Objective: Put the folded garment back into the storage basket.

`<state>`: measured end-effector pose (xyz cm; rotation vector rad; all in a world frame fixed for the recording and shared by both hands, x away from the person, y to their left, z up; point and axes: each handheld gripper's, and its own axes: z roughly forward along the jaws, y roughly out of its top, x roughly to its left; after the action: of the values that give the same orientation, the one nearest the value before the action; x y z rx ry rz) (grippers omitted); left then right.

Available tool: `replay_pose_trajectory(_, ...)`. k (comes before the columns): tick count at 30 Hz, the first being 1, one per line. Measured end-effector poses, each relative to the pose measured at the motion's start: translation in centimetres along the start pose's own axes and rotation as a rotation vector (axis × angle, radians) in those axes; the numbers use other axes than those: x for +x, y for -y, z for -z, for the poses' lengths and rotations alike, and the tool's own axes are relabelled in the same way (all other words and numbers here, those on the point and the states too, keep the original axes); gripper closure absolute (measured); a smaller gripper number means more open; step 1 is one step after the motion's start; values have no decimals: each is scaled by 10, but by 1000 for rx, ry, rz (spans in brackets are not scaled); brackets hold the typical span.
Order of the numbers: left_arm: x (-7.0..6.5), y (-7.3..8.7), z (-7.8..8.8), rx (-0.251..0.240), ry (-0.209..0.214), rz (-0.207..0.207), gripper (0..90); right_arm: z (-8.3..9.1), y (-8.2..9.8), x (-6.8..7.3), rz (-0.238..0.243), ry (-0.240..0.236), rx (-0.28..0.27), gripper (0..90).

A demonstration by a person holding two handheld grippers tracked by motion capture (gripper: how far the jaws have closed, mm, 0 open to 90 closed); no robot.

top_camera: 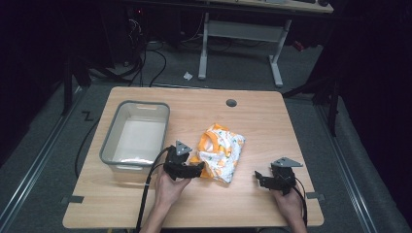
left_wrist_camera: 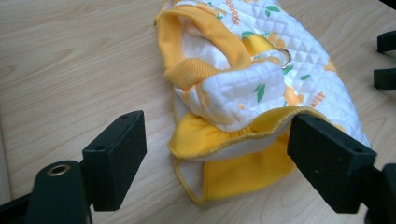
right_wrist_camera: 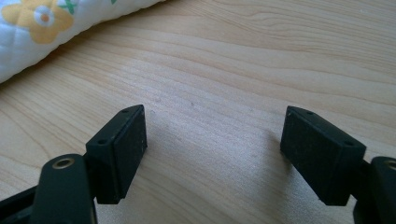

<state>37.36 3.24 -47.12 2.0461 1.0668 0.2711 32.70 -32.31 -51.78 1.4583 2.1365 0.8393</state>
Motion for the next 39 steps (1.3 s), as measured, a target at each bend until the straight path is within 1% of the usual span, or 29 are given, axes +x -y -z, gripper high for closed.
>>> replay_pose_trajectory(6,0,-11,-5,7,8,-6,186,0,0,0,0,0,0,231)
replay_pose_trajectory(8,0,-16,-5,7,14,-1,181,0,0,0,0,0,0,231)
replay_pose_trajectory(13,1,-30,-3,-19,23,-4,176,0,0,0,0,0,0,231)
replay_pose_trajectory(17,3,-39,-11,-3,27,-3,173,0,0,0,0,0,0,231)
replay_pose_trajectory(18,3,-40,-13,-6,30,2,174,0,0,0,0,0,0,231)
replay_pose_trajectory(19,4,-42,-16,0,34,7,175,0,0,0,0,0,0,231)
replay_pose_trajectory(24,3,-46,-33,35,32,1,172,0,0,0,0,0,0,231)
replay_pose_trajectory(28,3,-45,-48,77,38,1,169,0,0,0,0,0,0,231)
replay_pose_trajectory(29,3,-45,-48,77,38,1,168,0,0,0,0,0,0,231)
replay_pose_trajectory(30,3,-42,-55,105,25,-3,164,0,0,0,0,0,0,231)
replay_pose_trajectory(31,3,-42,-55,105,25,-3,161,0,0,0,0,0,0,231)
replay_pose_trajectory(32,3,-40,-61,130,14,-7,160,0,0,0,0,0,0,231)
replay_pose_trajectory(33,2,-39,-64,141,12,-11,160,0,0,0,0,0,0,231)
replay_pose_trajectory(34,2,-39,-64,141,12,-11,158,0,0,0,0,0,0,231)
replay_pose_trajectory(35,2,-37,-68,159,-3,-22,158,0,0,0,0,0,0,231)
replay_pose_trajectory(37,3,-35,-72,173,-14,-22,161,0,0,0,0,0,0,231)
replay_pose_trajectory(38,4,-34,-73,179,-17,-22,162,0,0,0,0,0,0,231)
replay_pose_trajectory(39,4,-33,-75,176,-24,-33,163,0,0,0,0,0,0,231)
